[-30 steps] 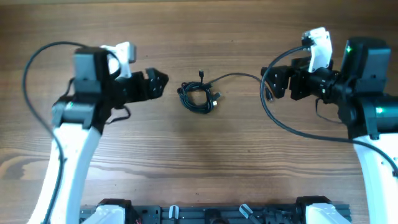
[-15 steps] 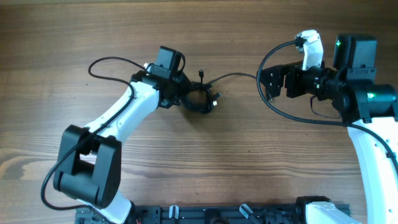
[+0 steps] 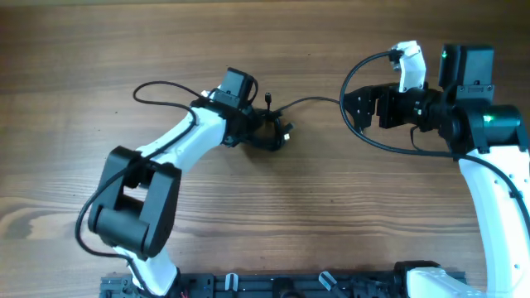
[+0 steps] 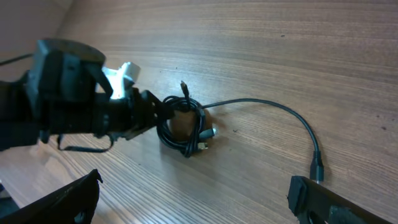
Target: Untangle cables
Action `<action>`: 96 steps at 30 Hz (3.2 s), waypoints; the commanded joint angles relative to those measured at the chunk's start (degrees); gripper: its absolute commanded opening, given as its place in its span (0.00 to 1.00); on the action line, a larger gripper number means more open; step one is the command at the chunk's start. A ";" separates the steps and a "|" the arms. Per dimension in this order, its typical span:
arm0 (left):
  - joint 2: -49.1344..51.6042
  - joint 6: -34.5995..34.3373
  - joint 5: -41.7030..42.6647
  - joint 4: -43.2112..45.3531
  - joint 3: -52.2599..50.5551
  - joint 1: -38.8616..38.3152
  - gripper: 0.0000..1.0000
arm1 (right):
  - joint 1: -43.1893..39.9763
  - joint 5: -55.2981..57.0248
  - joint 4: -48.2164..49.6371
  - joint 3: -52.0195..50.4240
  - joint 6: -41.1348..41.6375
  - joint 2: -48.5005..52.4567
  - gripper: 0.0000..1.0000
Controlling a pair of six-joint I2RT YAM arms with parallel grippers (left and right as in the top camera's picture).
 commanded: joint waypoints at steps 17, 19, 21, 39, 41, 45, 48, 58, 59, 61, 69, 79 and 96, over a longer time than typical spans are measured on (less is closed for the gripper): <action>-8.63 -44.59 51.93 -3.85 1.92 9.03 0.04 | 0.33 -0.87 0.81 1.27 8.61 0.57 1.00; -8.63 -49.94 64.22 -3.85 1.92 8.98 0.04 | 0.35 -0.87 0.35 1.27 13.97 0.57 0.98; -8.63 -51.63 72.85 -3.21 1.95 9.01 0.04 | 0.35 -0.90 -0.02 1.27 15.28 0.63 0.98; -8.63 -60.52 80.06 12.90 1.95 13.64 0.04 | 15.72 2.05 13.94 -0.20 18.40 10.99 0.65; -8.63 -60.52 80.04 12.90 1.95 13.60 0.04 | 15.72 0.90 16.57 -0.20 18.38 13.20 0.55; -8.63 -60.50 78.53 12.90 1.95 13.60 0.04 | 16.35 -1.53 21.84 -0.20 18.27 15.74 0.47; -8.63 -60.52 78.07 12.90 1.95 13.60 0.04 | 17.86 -2.78 23.96 -0.20 18.43 17.66 0.40; -8.63 -60.52 78.09 12.90 1.95 13.62 0.04 | 18.67 0.04 23.76 -0.20 19.87 18.01 0.04; -8.63 -60.52 78.01 12.90 1.92 13.90 0.04 | 18.51 0.00 22.29 -0.20 19.76 17.90 0.04; -8.63 -60.50 77.13 12.90 1.92 15.30 0.04 | 17.90 -0.70 18.40 -0.17 19.08 16.94 0.04; -8.63 -59.32 72.81 12.94 1.92 20.11 0.04 | 15.96 9.44 -2.38 -0.68 17.81 5.49 0.04; -8.63 -55.93 79.67 41.42 1.92 20.06 0.04 | 10.80 -0.85 18.75 -5.66 23.63 15.61 0.66; -5.62 -13.75 27.12 -5.62 1.70 0.61 0.04 | -4.33 -2.73 10.82 -5.75 16.59 9.53 0.76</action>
